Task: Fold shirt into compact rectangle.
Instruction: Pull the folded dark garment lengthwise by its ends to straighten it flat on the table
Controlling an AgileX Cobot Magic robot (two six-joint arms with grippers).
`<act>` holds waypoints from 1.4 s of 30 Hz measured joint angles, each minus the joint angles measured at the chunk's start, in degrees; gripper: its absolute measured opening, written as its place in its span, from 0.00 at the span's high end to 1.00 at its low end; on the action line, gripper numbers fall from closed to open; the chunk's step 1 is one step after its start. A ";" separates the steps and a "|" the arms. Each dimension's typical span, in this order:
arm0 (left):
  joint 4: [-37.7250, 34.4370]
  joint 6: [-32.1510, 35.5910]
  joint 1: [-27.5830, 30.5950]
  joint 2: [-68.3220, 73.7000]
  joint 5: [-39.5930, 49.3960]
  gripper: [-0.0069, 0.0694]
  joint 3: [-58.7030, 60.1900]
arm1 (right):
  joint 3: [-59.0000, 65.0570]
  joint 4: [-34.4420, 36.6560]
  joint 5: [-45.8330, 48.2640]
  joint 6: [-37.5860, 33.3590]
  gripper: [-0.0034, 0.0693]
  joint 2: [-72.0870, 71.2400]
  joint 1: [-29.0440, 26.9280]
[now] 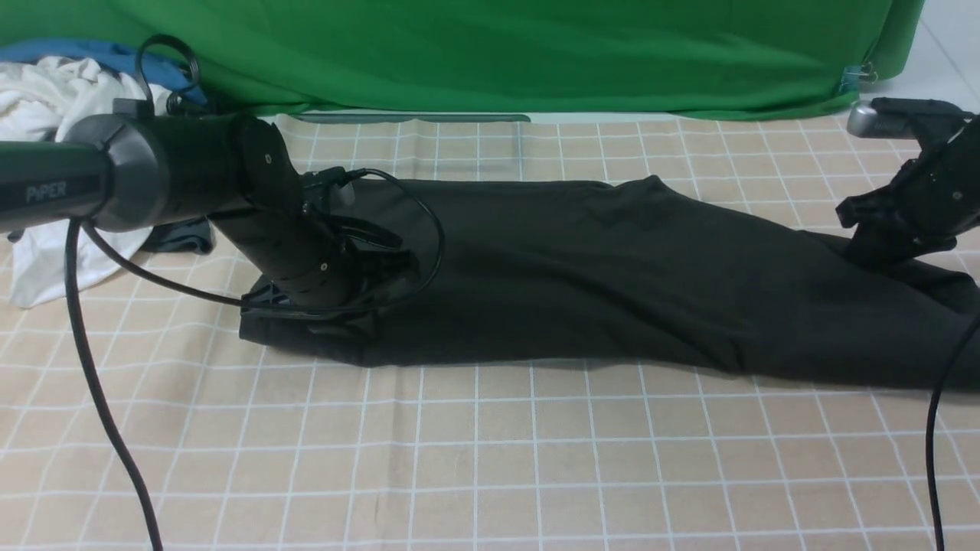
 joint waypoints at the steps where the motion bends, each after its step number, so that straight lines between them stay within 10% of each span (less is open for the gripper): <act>1: 0.00 0.00 0.00 0.00 0.00 0.89 0.00 | 0.00 0.05 0.00 0.00 0.54 0.00 0.14; 6: 0.06 -0.05 0.00 0.00 0.00 0.89 0.00 | 0.00 0.11 2.01 -2.11 0.35 0.00 1.15; 14: 0.06 -0.44 0.00 0.00 -0.05 0.89 0.00 | 0.00 0.06 5.72 -2.93 0.31 0.00 3.58; 25: 0.11 -0.50 0.00 0.00 -0.10 0.89 0.00 | 0.00 -0.84 7.66 -2.93 0.89 0.27 4.84; 42: 0.89 -0.59 -0.29 0.00 -0.05 0.89 -0.06 | -1.84 -3.17 4.29 0.01 0.90 -4.63 4.11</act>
